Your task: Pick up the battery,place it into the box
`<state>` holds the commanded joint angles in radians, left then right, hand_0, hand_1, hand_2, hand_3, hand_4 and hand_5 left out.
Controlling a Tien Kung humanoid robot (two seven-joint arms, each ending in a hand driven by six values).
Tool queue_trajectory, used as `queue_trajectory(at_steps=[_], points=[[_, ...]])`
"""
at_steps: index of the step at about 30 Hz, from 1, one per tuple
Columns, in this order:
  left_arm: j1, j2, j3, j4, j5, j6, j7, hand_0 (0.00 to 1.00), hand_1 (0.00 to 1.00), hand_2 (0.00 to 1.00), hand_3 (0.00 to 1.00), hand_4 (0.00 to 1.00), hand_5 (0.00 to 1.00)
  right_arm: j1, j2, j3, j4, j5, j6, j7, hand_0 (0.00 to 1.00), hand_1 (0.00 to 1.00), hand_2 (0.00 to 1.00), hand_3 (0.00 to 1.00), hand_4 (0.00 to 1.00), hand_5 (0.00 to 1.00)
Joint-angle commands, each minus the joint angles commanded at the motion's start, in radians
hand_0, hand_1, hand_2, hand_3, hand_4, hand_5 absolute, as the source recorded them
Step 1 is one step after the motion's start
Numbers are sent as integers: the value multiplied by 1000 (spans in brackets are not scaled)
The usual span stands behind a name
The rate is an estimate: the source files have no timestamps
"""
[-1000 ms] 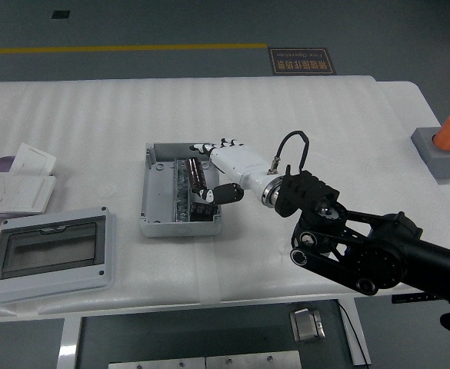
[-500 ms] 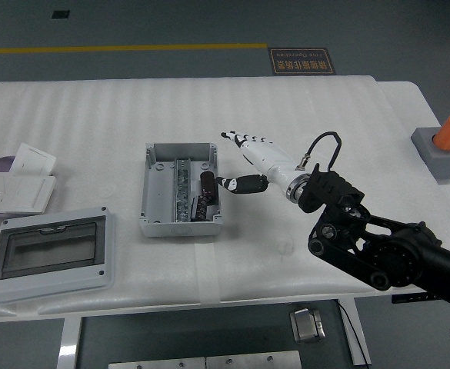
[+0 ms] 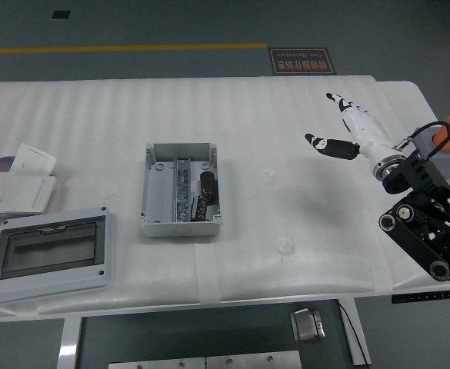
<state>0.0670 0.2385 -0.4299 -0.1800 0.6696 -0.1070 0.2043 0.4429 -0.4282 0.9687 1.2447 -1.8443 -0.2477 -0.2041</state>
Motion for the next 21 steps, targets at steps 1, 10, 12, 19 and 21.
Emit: queue_trajectory(at_steps=[1, 10, 12, 19, 21], points=[[0, 0, 0, 0, 1, 0, 0, 625, 646, 521, 574, 576, 411, -16, -1, 23, 8, -24, -2, 4, 998, 998, 998, 998, 802, 508], [1, 6, -1, 0, 6, -1, -1, 625, 645, 520, 574, 564, 389, -138, 16, 208, 51, 113, -38, 160, 998, 998, 998, 998, 798, 506], [1, 6, 0, 0, 4, -1, -1, 625, 645, 520, 574, 564, 389, -154, 18, 238, 61, 187, -31, 207, 998, 998, 998, 998, 798, 506], [9, -2, -15, 0, 7, -1, 3, 625, 645, 520, 575, 562, 387, -177, 29, 296, 83, 460, 48, 373, 998, 976, 998, 998, 797, 509], [11, -5, -24, 0, 14, -2, 6, 625, 645, 519, 574, 560, 386, -174, 27, 300, 99, 538, 71, 415, 959, 898, 925, 974, 804, 537]])
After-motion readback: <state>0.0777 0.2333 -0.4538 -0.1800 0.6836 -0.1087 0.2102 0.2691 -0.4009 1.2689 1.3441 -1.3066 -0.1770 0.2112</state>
